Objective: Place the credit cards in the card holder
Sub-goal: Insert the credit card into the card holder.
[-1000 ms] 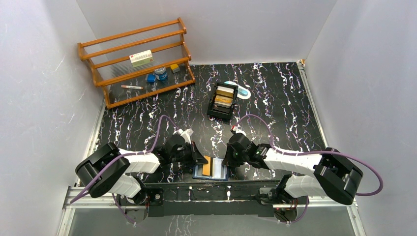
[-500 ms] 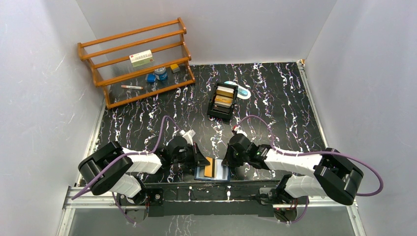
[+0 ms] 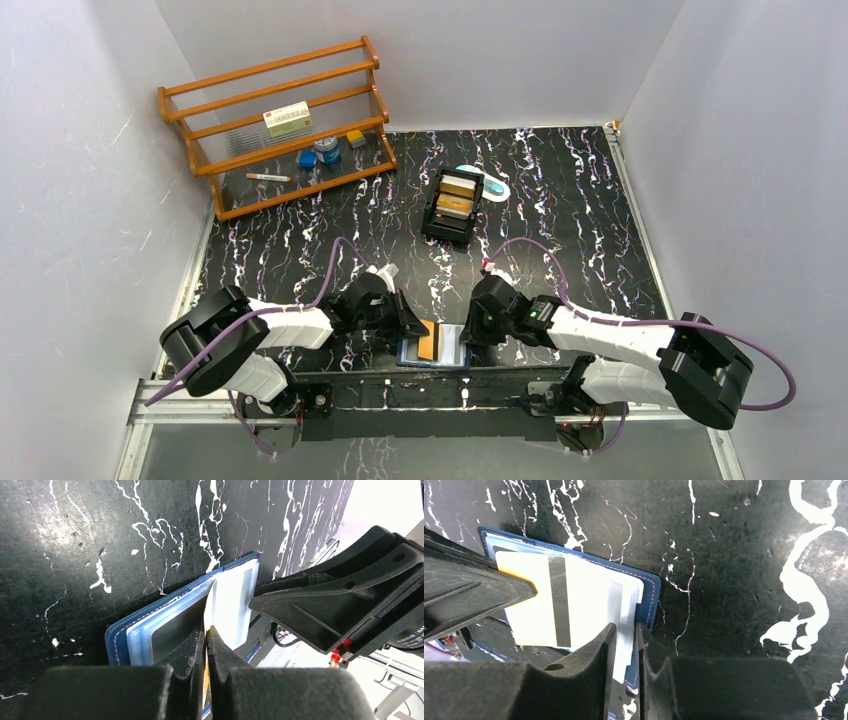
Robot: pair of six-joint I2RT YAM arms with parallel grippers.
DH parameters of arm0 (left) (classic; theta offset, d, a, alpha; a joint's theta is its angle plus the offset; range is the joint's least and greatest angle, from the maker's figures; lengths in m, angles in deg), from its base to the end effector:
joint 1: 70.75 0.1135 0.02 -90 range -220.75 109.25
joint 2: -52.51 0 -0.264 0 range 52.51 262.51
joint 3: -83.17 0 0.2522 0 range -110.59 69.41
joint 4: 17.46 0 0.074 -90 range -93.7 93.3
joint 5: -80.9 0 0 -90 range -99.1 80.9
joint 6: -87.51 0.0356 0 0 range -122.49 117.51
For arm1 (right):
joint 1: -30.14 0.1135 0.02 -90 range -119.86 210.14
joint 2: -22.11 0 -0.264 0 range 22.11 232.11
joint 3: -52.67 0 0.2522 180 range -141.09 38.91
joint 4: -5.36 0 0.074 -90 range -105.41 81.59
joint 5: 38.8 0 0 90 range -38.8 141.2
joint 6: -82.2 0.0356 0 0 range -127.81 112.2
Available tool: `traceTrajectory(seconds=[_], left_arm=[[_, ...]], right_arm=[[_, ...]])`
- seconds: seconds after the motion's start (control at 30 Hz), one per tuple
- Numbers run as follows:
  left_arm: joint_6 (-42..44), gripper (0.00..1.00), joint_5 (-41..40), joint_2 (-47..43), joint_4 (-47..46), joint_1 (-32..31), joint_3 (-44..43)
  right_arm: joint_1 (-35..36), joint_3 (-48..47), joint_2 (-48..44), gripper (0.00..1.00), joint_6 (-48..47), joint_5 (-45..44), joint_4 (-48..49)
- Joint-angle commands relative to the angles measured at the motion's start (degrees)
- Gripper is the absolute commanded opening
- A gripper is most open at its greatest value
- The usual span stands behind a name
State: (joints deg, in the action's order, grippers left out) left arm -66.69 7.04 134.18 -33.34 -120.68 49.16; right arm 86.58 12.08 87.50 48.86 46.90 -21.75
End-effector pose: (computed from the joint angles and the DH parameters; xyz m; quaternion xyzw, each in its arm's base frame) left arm 0.1492 -0.1928 0.1313 -0.0397 0.8668 -0.4709 0.1589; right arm 0.1164 0.1706 0.1616 0.0141 0.9446 0.2525 0.2093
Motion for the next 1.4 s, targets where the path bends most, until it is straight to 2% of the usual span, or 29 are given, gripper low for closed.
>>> traceTrajectory(seconds=[0.0, 0.3, 0.43, 0.63, 0.87, 1.03, 1.37], left_arm=[[-1.71, 0.00, 0.81, 1.36, 5.20, -0.38, 1.09], [-1.41, 0.00, 4.39, 1.30, 8.80, -0.41, -0.82], [-0.17, 0.00, 3.34, 0.16, 15.96, -0.47, -3.02], [1.06, 0.00, 3.00, 1.05, 19.34, -0.45, -5.10], [-0.47, 0.00, 4.65, 4.75, 8.72, -0.45, -3.93], [1.05, 0.00, -0.72, 3.88, 11.47, -0.42, -4.25], [2.92, 0.00, -9.05, -0.90, 11.30, -0.43, -2.51]], right_arm=[[0.72, 0.96, -0.22, 0.29, 1.47, -1.59, -2.16], [0.96, 2.66, 1.01, 0.21, 2.35, -2.25, -0.44], [0.99, 3.43, 1.36, 0.19, 2.54, -2.27, 0.62], [1.12, 3.21, 1.86, 0.18, 2.47, -2.29, 1.54], [1.12, 3.37, 2.19, 0.18, 2.72, -2.42, 2.36], [1.17, 4.33, 2.00, 0.17, 4.00, -2.28, 3.67], [1.20, 5.65, 1.66, 0.15, 7.18, -1.26, 8.74]])
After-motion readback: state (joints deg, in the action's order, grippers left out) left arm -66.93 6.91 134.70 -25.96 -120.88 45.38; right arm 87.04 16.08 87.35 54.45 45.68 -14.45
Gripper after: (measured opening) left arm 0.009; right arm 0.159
